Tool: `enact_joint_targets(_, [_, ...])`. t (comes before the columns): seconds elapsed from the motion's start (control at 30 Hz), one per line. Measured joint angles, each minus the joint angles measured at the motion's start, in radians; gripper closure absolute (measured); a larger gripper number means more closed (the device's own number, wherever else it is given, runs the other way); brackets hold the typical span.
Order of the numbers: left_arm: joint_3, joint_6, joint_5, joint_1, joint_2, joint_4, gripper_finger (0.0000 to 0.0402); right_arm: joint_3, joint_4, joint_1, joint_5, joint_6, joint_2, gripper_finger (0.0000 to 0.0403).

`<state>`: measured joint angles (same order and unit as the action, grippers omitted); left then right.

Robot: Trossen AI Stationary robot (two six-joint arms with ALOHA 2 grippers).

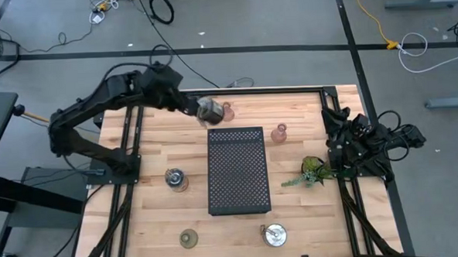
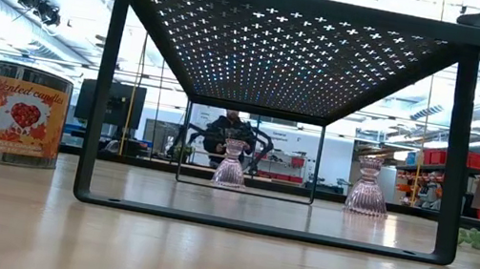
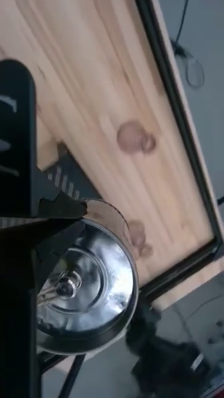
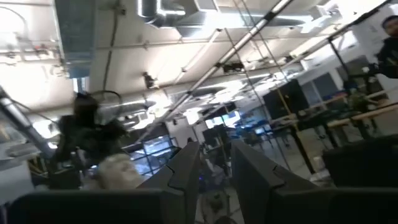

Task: Pick & Place candle stick holders
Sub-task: Put the top brown scented candle on the shelf

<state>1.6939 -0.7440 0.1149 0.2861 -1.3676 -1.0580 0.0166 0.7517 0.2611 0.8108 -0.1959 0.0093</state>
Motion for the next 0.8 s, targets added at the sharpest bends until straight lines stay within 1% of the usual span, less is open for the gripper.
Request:
enact_joint_targets(0.13, [0.131, -0.019, 0.013, -0.088, -0.119, -0.115, 0.0401, 0.000, 0.005, 0.000, 0.007, 0.003, 0.000, 0.0309])
enact_joint_targets(0.23, [0.207, -0.026, -0.012, -0.143, -0.219, -0.166, 0.0401, 0.000, 0.005, 0.000, 0.006, 0.004, 0.000, 0.0309])
enact_joint_targets(0.37, [0.295, -0.020, -0.039, -0.202, -0.331, -0.294, 0.0401, 0.000, 0.005, 0.000, -0.013, 0.004, 0.000, 0.0309])
enact_joint_targets(0.47, [0.342, 0.001, -0.040, -0.229, -0.396, -0.349, 0.0401, 0.000, 0.005, 0.000, -0.025, 0.004, 0.000, 0.0309])
enact_joint_targets(0.53, [0.348, 0.005, -0.033, -0.231, -0.413, -0.387, 0.0401, 0.000, 0.005, 0.000, -0.029, 0.004, 0.000, 0.0309])
enact_joint_targets(0.73, [0.347, 0.031, 0.018, -0.215, -0.422, -0.374, 0.0401, 0.000, 0.004, 0.000, -0.034, 0.004, 0.000, 0.0309])
enact_joint_targets(0.8, [0.345, 0.033, 0.015, -0.202, -0.422, -0.379, 0.0401, 0.000, 0.004, 0.000, -0.034, 0.004, 0.000, 0.0309])
